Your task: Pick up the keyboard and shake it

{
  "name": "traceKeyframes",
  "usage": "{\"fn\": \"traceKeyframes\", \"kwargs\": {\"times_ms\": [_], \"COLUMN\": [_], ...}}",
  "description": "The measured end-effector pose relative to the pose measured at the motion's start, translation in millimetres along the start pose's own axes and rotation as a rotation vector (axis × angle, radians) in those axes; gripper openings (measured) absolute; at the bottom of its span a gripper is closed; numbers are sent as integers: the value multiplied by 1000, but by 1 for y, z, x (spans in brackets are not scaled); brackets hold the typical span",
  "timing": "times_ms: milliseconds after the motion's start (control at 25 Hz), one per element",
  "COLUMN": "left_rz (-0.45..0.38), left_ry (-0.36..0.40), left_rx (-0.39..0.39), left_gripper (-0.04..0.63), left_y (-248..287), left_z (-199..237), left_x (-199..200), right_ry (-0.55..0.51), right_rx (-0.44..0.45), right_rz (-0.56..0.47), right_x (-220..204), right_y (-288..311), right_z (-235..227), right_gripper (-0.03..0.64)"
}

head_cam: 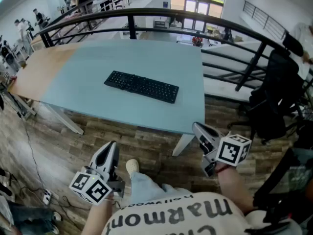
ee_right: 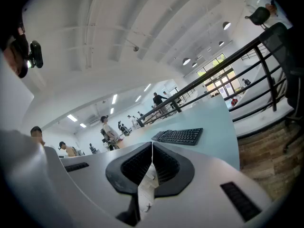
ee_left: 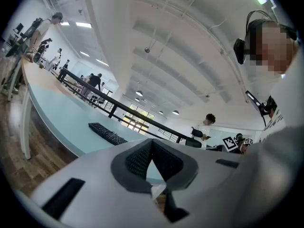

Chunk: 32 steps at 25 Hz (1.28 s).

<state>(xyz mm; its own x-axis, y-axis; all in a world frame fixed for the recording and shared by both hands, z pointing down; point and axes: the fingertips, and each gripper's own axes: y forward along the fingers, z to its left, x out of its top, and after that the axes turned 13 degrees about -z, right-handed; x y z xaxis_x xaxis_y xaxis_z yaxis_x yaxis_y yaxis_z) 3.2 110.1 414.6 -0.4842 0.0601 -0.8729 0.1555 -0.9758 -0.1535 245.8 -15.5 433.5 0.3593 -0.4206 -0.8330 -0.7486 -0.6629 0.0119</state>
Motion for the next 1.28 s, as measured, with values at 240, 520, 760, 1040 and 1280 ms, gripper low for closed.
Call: {"fn": "traceKeyframes", "kwargs": {"times_ms": [240,520,760,1040,1280], "left_rz": [-1,2,21,5,32], "left_ry": [-5,-10,-8,7,-4], "left_rx": [0,1,-18,-59,-101], "left_gripper": [2,2,2,2,2], "left_y": [11,40,77,132,168], "left_z": [18,54,98,155,210], "left_x": [4,11,30,73,99], "right_ry": [9,19,34,15,38], "right_rx": [3,0,-19,-50,-75], "right_rz": [4,7,12,34,32], "right_x": [-5,-8,-6,-2,-9], "right_y": [21,65,126,210,277], "right_z": [-1,-10,-12,-5,2], "right_gripper": [37,37,38,38,39]}}
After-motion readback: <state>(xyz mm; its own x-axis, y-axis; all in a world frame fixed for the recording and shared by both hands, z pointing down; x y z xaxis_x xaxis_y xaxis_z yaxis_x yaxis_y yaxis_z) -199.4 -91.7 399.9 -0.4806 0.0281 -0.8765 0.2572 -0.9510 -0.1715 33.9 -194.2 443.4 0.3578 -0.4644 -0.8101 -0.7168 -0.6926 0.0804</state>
